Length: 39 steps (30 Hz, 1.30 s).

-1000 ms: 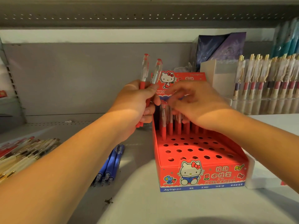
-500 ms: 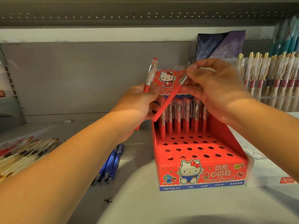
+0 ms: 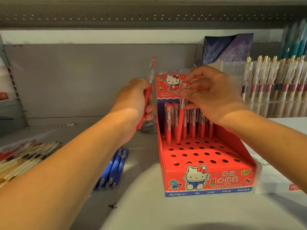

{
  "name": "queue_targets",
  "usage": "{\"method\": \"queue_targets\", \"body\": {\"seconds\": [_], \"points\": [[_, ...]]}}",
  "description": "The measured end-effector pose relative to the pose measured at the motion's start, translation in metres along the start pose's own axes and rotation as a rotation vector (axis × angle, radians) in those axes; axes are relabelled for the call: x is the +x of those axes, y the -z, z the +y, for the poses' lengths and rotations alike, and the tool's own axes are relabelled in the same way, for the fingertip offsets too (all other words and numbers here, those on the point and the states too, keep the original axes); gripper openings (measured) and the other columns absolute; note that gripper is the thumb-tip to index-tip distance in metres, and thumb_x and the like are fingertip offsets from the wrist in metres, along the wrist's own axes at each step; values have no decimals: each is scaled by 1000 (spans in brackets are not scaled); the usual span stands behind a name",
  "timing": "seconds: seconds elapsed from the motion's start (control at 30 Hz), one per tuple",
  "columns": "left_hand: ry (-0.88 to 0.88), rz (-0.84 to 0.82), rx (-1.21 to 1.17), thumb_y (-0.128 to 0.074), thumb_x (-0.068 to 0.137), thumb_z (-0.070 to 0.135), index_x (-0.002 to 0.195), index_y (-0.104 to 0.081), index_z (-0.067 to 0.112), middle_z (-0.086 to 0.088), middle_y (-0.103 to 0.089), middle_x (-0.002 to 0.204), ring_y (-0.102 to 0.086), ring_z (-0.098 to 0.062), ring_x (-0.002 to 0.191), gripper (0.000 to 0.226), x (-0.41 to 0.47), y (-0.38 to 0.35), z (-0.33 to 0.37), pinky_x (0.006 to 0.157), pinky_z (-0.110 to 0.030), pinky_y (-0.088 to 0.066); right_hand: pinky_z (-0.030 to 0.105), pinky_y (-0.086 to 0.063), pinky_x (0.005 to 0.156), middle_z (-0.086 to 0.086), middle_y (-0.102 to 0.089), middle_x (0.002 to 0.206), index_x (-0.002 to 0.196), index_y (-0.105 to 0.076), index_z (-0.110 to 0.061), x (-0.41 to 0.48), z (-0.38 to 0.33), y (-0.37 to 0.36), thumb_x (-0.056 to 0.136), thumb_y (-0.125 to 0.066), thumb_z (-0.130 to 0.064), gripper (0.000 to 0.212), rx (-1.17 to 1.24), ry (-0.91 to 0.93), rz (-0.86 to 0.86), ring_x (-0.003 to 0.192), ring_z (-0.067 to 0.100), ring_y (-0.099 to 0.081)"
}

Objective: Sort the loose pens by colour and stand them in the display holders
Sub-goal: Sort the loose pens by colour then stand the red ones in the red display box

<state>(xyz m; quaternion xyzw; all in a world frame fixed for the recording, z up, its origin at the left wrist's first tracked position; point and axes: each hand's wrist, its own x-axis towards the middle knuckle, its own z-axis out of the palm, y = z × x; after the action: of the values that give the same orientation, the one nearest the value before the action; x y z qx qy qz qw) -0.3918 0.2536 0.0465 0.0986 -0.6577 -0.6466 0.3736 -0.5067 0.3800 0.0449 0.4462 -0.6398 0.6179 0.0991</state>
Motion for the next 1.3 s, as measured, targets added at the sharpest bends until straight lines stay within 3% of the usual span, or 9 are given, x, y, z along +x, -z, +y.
{"method": "queue_targets", "body": {"seconds": [0.17, 0.3, 0.47, 0.67, 0.73, 0.87, 1.03, 1.2, 1.3], "points": [[-176, -14, 211, -57, 98, 18, 88, -65, 16, -11, -55, 75, -43, -24, 62, 13, 1, 2, -4, 61, -36, -33, 35, -61, 55, -6, -69, 67, 78, -64, -24, 3, 2, 5, 80, -75, 3, 29, -92, -9, -110, 65, 21, -72], [-222, -40, 200, -65, 93, 15, 86, -68, 19, 1, -65, 71, -58, -8, 51, 9, 1, 3, -4, 53, -21, -45, 43, -62, 63, 6, -70, 74, 77, -66, -22, 0, 9, 2, 82, -73, 2, 25, -224, -49, -294, 66, 27, -72], [-180, -108, 182, -69, 89, 15, 89, -68, 19, 6, -70, 70, -67, -7, 58, 5, -1, 2, -4, 55, -26, -51, 42, -62, 66, 3, -73, 80, 80, -72, -23, -1, -2, 7, 85, -70, -4, 20, -339, 42, -248, 72, 25, -73], [-206, -242, 221, -72, 85, 9, 83, -67, 20, 6, -67, 65, -61, -20, 63, 12, -4, -1, -8, 60, -29, -50, 29, -58, 59, 15, -72, 90, 94, -62, -12, -2, -22, 4, 86, -66, 2, 17, 364, -43, -67, 72, 23, -71], [-219, -273, 235, -74, 84, 10, 84, -68, 21, 11, -68, 66, -63, -10, 62, 13, -4, -1, -8, 60, -22, -52, 29, -60, 62, 18, -72, 92, 98, -60, -10, -3, -23, 3, 85, -67, 2, 19, 419, -49, -22, 72, 25, -71], [-228, -212, 309, -77, 82, 27, 91, -68, 25, 9, -70, 87, -64, -5, 76, 13, 0, 1, -10, 68, -20, -49, 36, -61, 63, 5, -71, 72, 105, -53, -12, 0, -21, 7, 89, -64, 1, 23, 381, -44, 46, 64, 21, -71], [25, -42, 464, -76, 81, 20, 92, -55, 24, 5, -60, 84, -58, -9, 76, 24, 9, 5, -17, 68, -30, -51, 31, -58, 50, -7, -70, 65, 100, -50, -21, 10, -16, 19, 92, -62, -2, 24, 144, -11, 70, 60, 17, -71], [340, -253, 533, -65, 85, 13, 110, -55, 25, -6, -63, 110, -60, -24, 103, 30, -1, 8, -34, 78, -46, -60, 33, -59, 51, 7, -67, 83, 87, -51, -36, 10, -1, 19, 89, -62, -2, 36, -124, 23, -9, 68, 18, -72], [347, -346, 449, -54, 89, 4, 98, -58, 28, -12, -72, 100, -71, -29, 90, 26, -3, 8, -35, 70, -52, -61, 36, -61, 53, 2, -64, 76, 82, -51, -44, 10, 7, 18, 88, -64, -4, 42, -213, 43, -47, 66, 18, -70]]}}
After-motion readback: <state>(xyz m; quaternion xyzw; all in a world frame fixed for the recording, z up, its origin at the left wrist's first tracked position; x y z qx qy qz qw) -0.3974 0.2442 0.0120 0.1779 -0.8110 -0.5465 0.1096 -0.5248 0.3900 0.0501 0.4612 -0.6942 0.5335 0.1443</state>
